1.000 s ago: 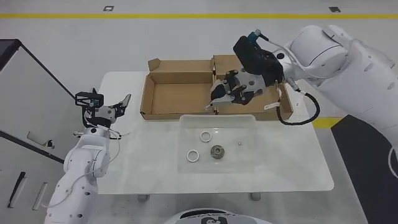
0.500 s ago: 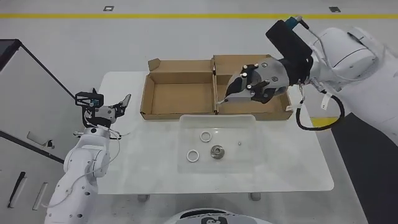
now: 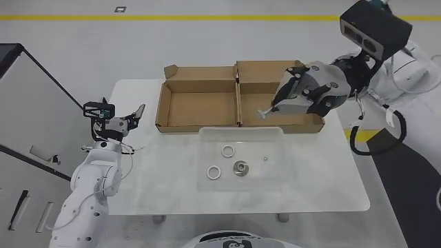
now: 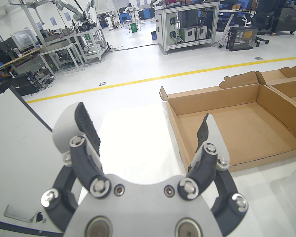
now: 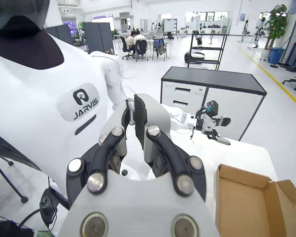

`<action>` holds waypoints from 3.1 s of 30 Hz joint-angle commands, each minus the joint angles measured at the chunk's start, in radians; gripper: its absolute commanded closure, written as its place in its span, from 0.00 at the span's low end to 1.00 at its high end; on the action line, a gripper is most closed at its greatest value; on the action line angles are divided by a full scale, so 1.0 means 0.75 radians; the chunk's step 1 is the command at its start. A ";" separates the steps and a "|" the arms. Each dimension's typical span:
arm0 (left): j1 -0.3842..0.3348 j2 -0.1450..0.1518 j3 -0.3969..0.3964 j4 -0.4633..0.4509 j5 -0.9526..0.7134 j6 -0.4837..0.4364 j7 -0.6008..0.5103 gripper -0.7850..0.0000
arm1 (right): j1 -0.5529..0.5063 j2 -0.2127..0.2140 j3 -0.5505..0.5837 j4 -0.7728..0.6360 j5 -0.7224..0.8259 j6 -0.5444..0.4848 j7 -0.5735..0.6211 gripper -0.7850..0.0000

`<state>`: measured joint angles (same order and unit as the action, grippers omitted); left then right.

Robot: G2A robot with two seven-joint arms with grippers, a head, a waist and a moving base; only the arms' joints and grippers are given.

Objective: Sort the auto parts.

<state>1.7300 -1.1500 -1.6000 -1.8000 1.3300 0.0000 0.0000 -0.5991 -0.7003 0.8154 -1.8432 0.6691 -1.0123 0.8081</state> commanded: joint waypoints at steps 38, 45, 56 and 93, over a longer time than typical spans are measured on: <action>0.000 0.000 0.000 0.000 0.000 0.000 0.000 0.00 | -0.197 -0.132 0.166 -0.128 0.353 0.000 0.001 1.00; 0.000 0.000 0.000 0.000 0.000 0.000 0.000 0.00 | -0.197 -0.132 0.166 -0.128 0.353 0.000 0.001 1.00; 0.000 0.000 0.000 0.000 0.000 0.000 0.000 0.00 | -0.197 -0.132 0.166 -0.128 0.353 0.000 0.001 1.00; 0.000 0.000 0.000 0.000 0.000 0.000 0.000 0.00 | -0.396 -0.221 0.278 -0.232 0.332 0.167 0.003 1.00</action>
<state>1.7300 -1.1500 -1.6000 -1.8000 1.3300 0.0000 0.0000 -0.8937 -0.8632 1.0259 -2.0128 0.8933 -0.8718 0.8112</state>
